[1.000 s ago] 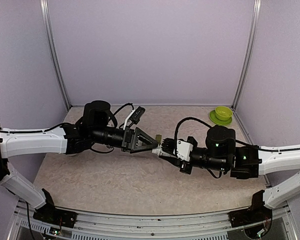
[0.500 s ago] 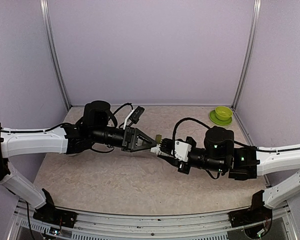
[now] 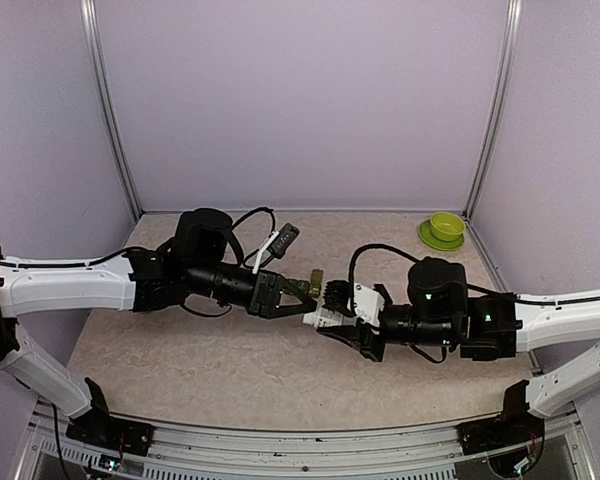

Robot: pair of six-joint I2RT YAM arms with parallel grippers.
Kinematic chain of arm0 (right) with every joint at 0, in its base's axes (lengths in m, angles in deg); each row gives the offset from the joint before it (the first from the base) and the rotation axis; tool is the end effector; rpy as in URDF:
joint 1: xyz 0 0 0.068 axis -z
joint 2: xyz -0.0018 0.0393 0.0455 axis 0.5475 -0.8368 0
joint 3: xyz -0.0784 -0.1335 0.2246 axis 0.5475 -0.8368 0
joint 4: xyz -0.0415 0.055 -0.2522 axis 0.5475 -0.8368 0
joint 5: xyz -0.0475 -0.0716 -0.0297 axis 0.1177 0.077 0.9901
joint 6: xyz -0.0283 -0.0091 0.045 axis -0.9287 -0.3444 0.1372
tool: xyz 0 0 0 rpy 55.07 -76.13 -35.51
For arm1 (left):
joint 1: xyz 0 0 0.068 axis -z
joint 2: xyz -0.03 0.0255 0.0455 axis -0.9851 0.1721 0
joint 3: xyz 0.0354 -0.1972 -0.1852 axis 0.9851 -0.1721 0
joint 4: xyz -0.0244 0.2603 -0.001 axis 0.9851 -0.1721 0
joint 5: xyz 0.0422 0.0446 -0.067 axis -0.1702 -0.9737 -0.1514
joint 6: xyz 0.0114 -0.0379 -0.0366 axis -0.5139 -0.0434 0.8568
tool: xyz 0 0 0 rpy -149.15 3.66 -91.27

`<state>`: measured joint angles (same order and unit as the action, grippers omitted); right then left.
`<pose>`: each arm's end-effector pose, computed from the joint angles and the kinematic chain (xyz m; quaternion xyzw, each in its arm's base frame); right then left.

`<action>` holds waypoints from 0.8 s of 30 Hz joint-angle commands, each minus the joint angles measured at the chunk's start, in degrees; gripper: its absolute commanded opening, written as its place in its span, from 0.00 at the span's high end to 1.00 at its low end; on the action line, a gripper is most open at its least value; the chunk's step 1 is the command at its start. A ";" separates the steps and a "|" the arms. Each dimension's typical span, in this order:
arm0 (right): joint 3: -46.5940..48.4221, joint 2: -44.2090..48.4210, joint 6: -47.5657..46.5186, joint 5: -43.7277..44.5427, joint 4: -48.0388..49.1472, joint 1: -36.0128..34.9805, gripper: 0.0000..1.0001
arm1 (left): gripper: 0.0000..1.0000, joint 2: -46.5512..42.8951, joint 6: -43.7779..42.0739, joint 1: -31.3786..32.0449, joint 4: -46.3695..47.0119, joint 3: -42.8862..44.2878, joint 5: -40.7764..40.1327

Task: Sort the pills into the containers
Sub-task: Screw the lid of the pill bottle onto the pill bottle.

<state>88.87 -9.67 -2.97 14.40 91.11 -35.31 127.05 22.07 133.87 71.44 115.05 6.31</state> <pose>0.1007 0.2529 0.2730 -0.5379 0.6028 0.2491 0.5342 0.1765 -0.2764 0.2836 0.3196 0.7403 -0.5511 0.2147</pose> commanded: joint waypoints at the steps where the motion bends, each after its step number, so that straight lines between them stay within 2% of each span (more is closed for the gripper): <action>1: 1.35 -0.23 11.42 -5.91 6.32 -0.16 0.70 | 0.96 -0.45 -7.23 4.78 0.22 2.94 1.60; 4: 1.16 -0.47 15.97 -6.28 7.57 -0.05 0.70 | 0.94 -1.34 -8.40 5.35 0.83 2.73 1.49; 5: 1.02 -0.41 16.43 -7.02 7.98 -0.09 0.70 | 0.86 -1.77 -8.30 5.45 1.30 2.54 1.62; 7: 0.81 -0.12 16.42 -7.42 8.08 -0.04 0.70 | 0.63 -2.47 -6.38 4.93 3.03 1.65 1.11; 9: 0.27 0.46 15.04 -6.72 8.19 -0.06 0.70 | 0.43 -3.25 -2.08 2.88 5.70 0.30 1.23; 10: -0.03 0.81 14.11 -5.94 8.18 -0.05 0.70 | 0.39 -3.61 0.17 1.69 7.18 -0.58 1.60; 13: -0.77 1.91 10.75 -3.76 7.98 -0.13 0.69 | 0.36 -4.60 5.33 -0.88 8.88 -2.12 1.66; 18: 0.32 1.35 5.28 0.59 4.95 -0.27 0.69 | 0.35 -4.88 7.10 -1.39 7.84 -1.96 2.16; 24: 0.79 -0.03 3.21 5.13 4.39 -0.46 0.69 | 0.36 -3.80 7.72 -1.39 6.47 -1.02 3.37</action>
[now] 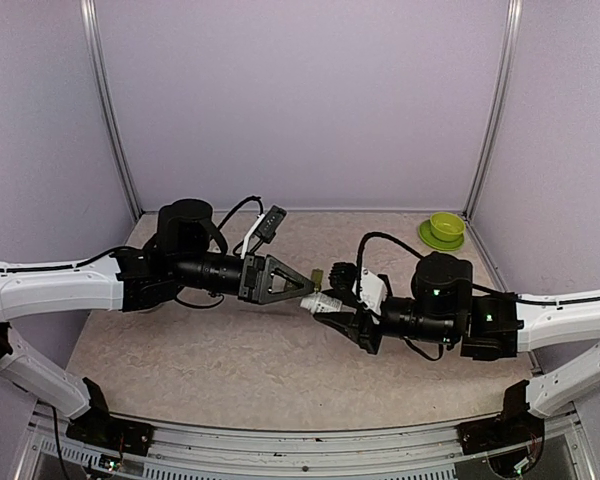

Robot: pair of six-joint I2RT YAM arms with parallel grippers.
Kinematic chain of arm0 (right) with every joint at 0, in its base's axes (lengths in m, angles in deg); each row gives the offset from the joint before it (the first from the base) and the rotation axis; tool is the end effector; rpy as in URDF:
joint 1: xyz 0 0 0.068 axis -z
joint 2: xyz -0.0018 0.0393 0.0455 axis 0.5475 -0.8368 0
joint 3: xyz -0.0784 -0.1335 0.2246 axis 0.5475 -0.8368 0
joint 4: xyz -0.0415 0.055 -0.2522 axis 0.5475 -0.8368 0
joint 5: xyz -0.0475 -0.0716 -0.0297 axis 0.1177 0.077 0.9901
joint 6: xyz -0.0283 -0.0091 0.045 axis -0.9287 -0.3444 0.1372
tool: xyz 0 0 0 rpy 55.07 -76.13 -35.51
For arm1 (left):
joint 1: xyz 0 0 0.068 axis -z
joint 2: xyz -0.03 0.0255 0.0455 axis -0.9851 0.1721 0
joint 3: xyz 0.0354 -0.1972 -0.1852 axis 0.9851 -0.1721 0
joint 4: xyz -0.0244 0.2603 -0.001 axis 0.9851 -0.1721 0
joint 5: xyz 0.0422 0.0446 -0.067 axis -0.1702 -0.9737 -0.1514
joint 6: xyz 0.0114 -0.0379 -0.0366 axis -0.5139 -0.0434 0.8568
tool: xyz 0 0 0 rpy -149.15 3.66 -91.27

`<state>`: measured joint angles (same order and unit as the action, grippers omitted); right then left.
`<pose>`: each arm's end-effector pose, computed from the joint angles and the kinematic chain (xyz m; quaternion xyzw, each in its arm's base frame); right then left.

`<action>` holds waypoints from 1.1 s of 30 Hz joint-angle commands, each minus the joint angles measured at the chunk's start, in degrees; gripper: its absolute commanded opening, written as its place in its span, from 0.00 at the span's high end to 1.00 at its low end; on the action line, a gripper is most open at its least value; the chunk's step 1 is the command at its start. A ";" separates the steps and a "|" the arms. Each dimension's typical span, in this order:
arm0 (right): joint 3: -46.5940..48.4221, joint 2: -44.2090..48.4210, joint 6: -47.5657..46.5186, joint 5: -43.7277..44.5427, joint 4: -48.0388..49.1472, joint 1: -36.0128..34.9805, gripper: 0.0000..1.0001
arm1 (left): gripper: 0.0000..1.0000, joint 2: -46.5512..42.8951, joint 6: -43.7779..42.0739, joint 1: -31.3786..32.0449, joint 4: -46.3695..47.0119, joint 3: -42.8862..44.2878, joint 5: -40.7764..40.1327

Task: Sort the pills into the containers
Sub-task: Screw the lid of the pill bottle onto the pill bottle.

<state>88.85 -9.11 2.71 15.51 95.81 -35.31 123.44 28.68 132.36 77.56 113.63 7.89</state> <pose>0.1016 0.2533 0.2840 -0.4845 0.6113 0.2865 0.5563 0.1766 -0.2638 0.3047 0.2872 0.7141 -0.5957 0.2293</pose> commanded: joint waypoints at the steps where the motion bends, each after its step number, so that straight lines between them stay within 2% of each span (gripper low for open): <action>1: 0.74 -0.54 -2.49 4.39 -0.09 -0.48 0.69 | 0.35 -0.05 1.02 0.19 0.14 0.46 1.83; 10: -1.68 3.04 -3.82 3.14 3.32 -0.57 0.69 | 0.27 1.70 0.82 -0.40 -1.95 1.33 0.23; 13: -2.84 3.88 -4.00 2.71 5.15 -0.57 0.69 | 0.26 1.52 0.86 -0.50 0.60 0.65 0.82; 17: -3.20 3.36 -4.54 2.33 5.82 -0.57 0.69 | 0.35 2.00 1.94 -0.50 3.41 0.58 2.70; 22: -2.01 1.24 -5.25 3.21 4.56 -0.57 0.69 | 0.38 2.46 2.39 -0.42 4.28 1.28 4.48; 26: -1.54 0.32 -5.29 4.33 4.45 -0.57 0.69 | 0.44 2.64 2.32 -0.37 3.77 1.51 5.19; 33: -0.91 -0.90 -5.57 5.38 4.26 -0.57 0.69 | 0.47 2.54 1.39 0.11 2.98 1.66 5.65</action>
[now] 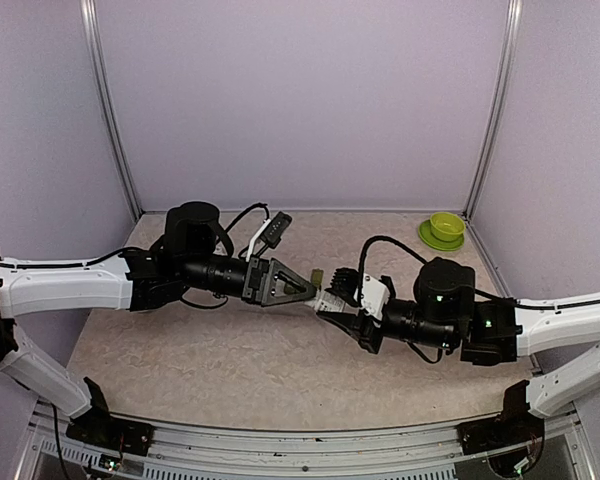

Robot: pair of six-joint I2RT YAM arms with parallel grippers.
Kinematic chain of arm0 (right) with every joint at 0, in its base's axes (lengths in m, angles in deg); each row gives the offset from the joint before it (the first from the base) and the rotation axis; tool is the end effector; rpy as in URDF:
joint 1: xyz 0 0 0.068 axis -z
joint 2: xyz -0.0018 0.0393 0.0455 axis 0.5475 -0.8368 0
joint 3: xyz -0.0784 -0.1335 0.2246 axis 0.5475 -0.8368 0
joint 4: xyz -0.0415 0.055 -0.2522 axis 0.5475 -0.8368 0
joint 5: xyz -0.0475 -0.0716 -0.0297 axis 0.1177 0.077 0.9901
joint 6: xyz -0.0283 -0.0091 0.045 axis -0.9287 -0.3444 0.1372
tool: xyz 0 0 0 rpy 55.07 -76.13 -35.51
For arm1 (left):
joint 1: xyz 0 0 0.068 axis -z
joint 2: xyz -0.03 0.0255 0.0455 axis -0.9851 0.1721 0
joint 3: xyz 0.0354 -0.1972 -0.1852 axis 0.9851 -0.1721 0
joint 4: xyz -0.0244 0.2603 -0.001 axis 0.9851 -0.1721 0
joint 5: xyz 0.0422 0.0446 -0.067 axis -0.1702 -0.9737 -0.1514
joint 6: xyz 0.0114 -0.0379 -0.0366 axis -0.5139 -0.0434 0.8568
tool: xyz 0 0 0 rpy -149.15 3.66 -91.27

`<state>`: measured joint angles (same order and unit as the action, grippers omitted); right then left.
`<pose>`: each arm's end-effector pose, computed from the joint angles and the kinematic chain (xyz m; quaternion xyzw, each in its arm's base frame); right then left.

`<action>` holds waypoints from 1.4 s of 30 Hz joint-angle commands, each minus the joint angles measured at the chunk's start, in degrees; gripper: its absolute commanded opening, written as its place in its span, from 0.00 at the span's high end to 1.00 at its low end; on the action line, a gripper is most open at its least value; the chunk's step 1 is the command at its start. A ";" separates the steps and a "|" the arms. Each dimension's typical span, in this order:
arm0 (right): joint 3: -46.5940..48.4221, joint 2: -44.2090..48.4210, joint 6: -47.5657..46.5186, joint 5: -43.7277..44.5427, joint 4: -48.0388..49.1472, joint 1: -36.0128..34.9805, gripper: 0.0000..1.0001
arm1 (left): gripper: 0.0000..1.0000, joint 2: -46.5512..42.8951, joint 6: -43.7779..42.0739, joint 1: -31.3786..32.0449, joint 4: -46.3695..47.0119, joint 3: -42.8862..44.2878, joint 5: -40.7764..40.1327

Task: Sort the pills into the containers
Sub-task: Screw the lid of the pill bottle onto the pill bottle.

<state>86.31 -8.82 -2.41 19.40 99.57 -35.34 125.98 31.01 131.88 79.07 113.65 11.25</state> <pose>0.1027 0.2497 0.2767 -0.4890 0.5966 0.2424 0.5884 0.1823 -0.2693 0.2944 0.2840 0.7169 -0.6065 0.1938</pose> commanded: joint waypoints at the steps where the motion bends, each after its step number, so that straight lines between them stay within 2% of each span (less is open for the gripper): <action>1: 1.67 -1.24 -0.50 1.53 0.49 -0.55 0.69 | 0.49 0.04 -0.98 0.59 1.48 1.63 2.33; 7: 1.57 -1.16 -0.14 2.22 0.85 -0.55 0.69 | 0.64 0.03 -1.05 0.74 1.95 1.50 2.69; 11: 1.79 -1.30 0.78 1.70 0.83 -0.55 0.70 | 0.77 -0.13 -2.41 1.00 1.28 1.82 1.91; 14: 2.82 -1.61 3.88 -1.10 -0.08 -0.55 0.69 | 0.82 -0.26 -6.01 1.94 -0.78 2.69 1.01; 15: 4.96 -2.52 9.93 -6.68 -2.12 -0.46 0.70 | 0.86 -0.79 -12.33 3.58 -3.30 3.68 1.03; 22: 7.04 -1.59 24.77 -22.09 -1.96 0.22 0.71 | 0.88 -5.22 -24.99 7.34 -5.45 3.17 1.15; 28: 5.90 -0.16 36.39 -30.00 3.73 3.19 0.70 | 0.89 -9.22 -32.75 11.69 -7.17 3.32 -1.29; 36: 2.71 -3.03 55.05 -40.65 11.91 11.55 0.71 | 0.90 -14.52 -40.60 17.50 -9.29 3.16 -4.86; 42: 3.34 -4.93 61.28 -44.96 13.83 13.64 0.72 | 0.89 -15.33 -45.44 21.40 -13.05 4.00 -7.87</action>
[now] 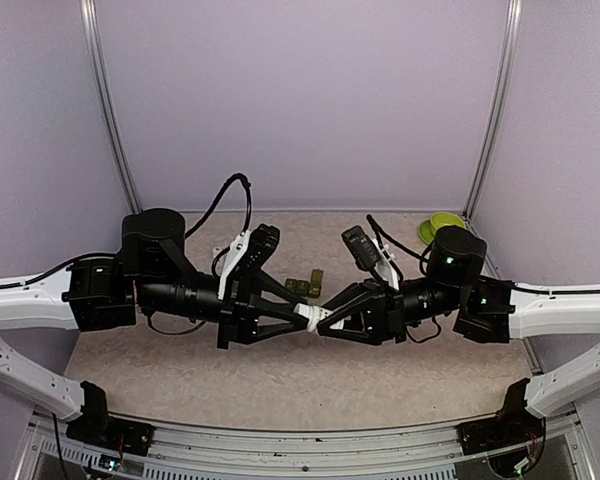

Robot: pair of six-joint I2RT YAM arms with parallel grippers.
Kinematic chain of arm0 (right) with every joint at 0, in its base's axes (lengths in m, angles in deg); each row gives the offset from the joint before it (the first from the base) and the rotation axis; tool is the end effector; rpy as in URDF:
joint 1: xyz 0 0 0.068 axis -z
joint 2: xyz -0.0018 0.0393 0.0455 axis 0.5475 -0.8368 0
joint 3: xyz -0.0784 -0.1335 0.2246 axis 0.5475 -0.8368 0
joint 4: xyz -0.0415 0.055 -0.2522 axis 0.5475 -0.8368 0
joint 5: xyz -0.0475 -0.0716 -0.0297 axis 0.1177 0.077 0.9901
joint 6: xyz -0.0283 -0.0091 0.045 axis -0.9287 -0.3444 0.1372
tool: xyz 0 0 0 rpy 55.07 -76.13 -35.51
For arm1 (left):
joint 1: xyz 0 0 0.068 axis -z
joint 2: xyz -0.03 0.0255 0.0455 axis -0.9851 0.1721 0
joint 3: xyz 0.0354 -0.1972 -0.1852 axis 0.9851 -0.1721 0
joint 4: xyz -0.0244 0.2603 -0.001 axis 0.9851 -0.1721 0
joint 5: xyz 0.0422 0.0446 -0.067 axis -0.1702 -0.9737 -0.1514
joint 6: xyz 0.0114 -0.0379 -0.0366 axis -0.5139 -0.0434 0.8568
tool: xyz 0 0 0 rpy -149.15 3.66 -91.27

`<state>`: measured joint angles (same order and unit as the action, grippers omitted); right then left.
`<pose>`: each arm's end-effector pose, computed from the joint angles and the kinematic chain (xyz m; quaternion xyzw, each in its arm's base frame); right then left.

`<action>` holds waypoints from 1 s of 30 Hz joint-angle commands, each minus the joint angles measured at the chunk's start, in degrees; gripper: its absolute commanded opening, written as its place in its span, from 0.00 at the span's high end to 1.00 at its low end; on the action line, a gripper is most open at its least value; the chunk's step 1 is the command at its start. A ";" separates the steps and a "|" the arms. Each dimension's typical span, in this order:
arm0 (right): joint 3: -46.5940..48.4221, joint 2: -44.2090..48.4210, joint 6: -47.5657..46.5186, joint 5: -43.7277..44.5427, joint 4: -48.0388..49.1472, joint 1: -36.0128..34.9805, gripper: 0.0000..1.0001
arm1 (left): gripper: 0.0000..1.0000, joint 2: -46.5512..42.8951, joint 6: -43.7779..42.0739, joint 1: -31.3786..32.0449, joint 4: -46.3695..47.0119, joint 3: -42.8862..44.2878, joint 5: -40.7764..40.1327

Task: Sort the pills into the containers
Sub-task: Screw the lid of the pill bottle onto the pill bottle.

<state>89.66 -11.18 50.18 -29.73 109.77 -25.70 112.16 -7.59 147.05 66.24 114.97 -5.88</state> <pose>0.1210 0.2469 0.3061 -0.3770 0.5974 0.6612 0.2526 0.0945 -0.2591 0.3464 0.5173 0.5738 -0.4825 0.4127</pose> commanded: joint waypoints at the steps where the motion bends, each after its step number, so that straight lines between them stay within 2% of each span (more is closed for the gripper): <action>1: 0.29 -2.92 9.22 3.40 3.74 4.12 0.71 | 0.89 -1.11 -7.47 6.84 -1.12 3.17 8.64; 6: 1.00 -3.66 10.16 1.96 3.96 4.38 0.71 | 0.78 -0.23 -8.55 8.08 -2.53 3.63 7.00; 8: 0.67 -3.10 9.96 2.17 3.55 4.66 0.71 | 0.70 -1.00 -8.21 8.09 -1.90 3.00 5.66; 12: 0.53 -1.90 6.93 3.85 0.34 5.44 0.71 | 0.45 -3.30 -6.82 7.47 0.57 1.50 2.52; 14: 0.01 -0.92 5.36 4.62 0.57 5.66 0.72 | 0.24 -3.97 -5.70 7.40 1.30 1.25 -1.00; 17: -0.73 1.05 3.00 7.81 0.25 5.83 0.72 | 0.03 -5.07 -4.71 7.34 2.48 0.56 -6.63; 22: -1.06 3.71 -4.13 12.61 -1.61 5.86 0.72 | 0.01 -5.23 1.49 5.45 3.90 0.37 -15.96; 30: -1.08 8.31 -26.81 29.61 -9.12 3.58 0.74 | 0.01 0.61 24.45 -9.78 3.79 1.94 -4.15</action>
<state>89.00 -5.63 36.85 -12.47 104.84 -20.32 110.48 2.91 142.13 68.31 116.43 -15.70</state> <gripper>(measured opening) 0.323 0.987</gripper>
